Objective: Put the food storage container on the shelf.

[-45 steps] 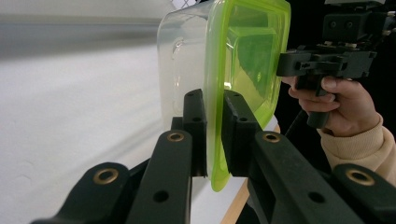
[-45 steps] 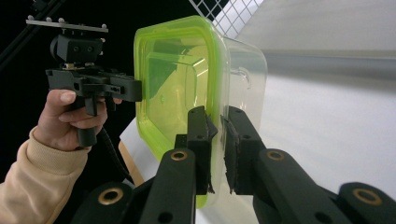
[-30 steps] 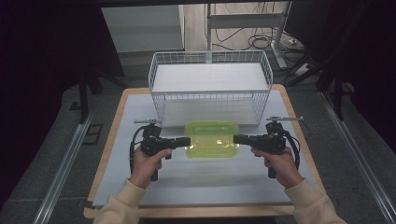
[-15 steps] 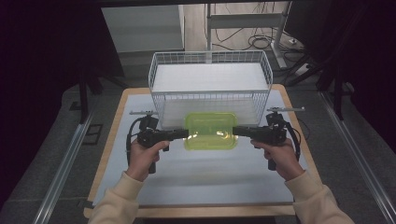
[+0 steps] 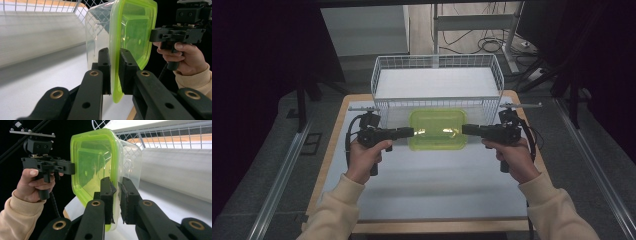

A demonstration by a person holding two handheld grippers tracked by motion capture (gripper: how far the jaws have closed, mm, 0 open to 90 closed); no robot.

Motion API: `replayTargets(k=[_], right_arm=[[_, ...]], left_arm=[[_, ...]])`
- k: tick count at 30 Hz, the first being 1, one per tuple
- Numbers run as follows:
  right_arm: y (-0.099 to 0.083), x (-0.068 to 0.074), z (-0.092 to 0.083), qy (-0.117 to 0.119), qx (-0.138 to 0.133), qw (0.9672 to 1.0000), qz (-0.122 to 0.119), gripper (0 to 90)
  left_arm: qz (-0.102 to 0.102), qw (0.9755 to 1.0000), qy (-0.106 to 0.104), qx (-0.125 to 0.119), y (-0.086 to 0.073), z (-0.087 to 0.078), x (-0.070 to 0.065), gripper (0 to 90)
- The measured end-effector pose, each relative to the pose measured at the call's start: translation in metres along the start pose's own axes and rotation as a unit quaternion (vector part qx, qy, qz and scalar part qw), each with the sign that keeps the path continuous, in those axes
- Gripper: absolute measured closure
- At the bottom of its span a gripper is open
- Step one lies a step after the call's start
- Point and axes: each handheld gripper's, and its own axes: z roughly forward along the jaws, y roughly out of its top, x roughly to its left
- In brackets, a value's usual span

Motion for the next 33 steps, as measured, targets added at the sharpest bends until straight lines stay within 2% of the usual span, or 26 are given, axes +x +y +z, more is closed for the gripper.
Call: replayTargets(k=[6, 11, 16, 23, 33], right_arm=[[0.007, -0.001, 0.000, -0.002, 0.001, 1.0000, 0.001, 81.9], [0.013, -0.003, 0.001, -0.005, 0.002, 1.0000, 0.003, 81.8], [0.020, -0.006, 0.002, -0.003, 0.001, 0.9999, 0.013, 81.9], [0.034, -0.005, 0.003, -0.005, -0.002, 0.9999, 0.012, 81.8], [0.049, -0.005, 0.006, -0.008, -0.005, 0.9999, 0.013, 81.8]], left_arm=[[0.001, 1.0000, 0.003, 0.000, 0.006, 0.000, 0.000, 82.0], [-0.007, 1.0000, 0.000, 0.002, 0.014, 0.003, 0.003, 82.0], [0.000, 1.0000, 0.006, 0.002, 0.023, 0.003, 0.002, 81.9], [0.006, 0.9999, 0.008, -0.002, 0.034, 0.001, 0.002, 81.9], [0.004, 0.9999, 0.009, -0.006, 0.051, -0.001, 0.004, 81.9]])
